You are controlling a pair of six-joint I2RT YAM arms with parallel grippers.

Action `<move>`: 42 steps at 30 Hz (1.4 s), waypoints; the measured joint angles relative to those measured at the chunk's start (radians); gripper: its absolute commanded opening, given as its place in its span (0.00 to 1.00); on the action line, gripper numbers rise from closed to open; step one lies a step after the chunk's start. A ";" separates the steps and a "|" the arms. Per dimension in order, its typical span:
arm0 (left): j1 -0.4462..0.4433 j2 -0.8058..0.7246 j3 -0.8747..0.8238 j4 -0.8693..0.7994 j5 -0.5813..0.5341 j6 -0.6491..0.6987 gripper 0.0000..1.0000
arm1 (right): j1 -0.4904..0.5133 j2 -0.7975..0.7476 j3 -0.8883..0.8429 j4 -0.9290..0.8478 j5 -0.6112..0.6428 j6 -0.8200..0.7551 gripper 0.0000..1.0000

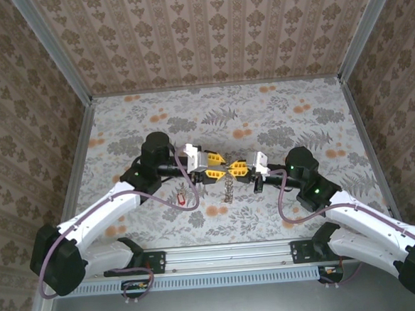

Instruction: Put the keys on the keyring

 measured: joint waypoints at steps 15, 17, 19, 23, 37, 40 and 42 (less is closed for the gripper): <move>0.027 -0.098 0.006 -0.044 0.001 -0.014 0.33 | 0.000 0.047 0.012 0.181 -0.058 0.130 0.00; 0.027 -0.098 0.010 -0.035 0.001 -0.018 0.33 | 0.000 0.056 0.016 0.193 -0.066 0.140 0.00; 0.027 -0.097 0.014 -0.026 0.001 -0.028 0.31 | 0.000 0.063 0.017 0.206 -0.070 0.146 0.00; 0.027 -0.083 0.029 -0.018 0.013 -0.043 0.28 | 0.000 0.073 0.021 0.216 -0.081 0.156 0.00; 0.026 -0.080 0.071 -0.064 0.023 -0.027 0.22 | 0.000 0.074 0.074 0.083 -0.085 0.084 0.00; 0.017 -0.077 0.098 -0.139 0.007 0.021 0.15 | 0.001 0.074 0.103 0.024 -0.084 0.053 0.00; 0.002 -0.061 0.137 -0.214 -0.014 0.070 0.12 | 0.001 0.074 0.112 -0.002 -0.084 0.035 0.00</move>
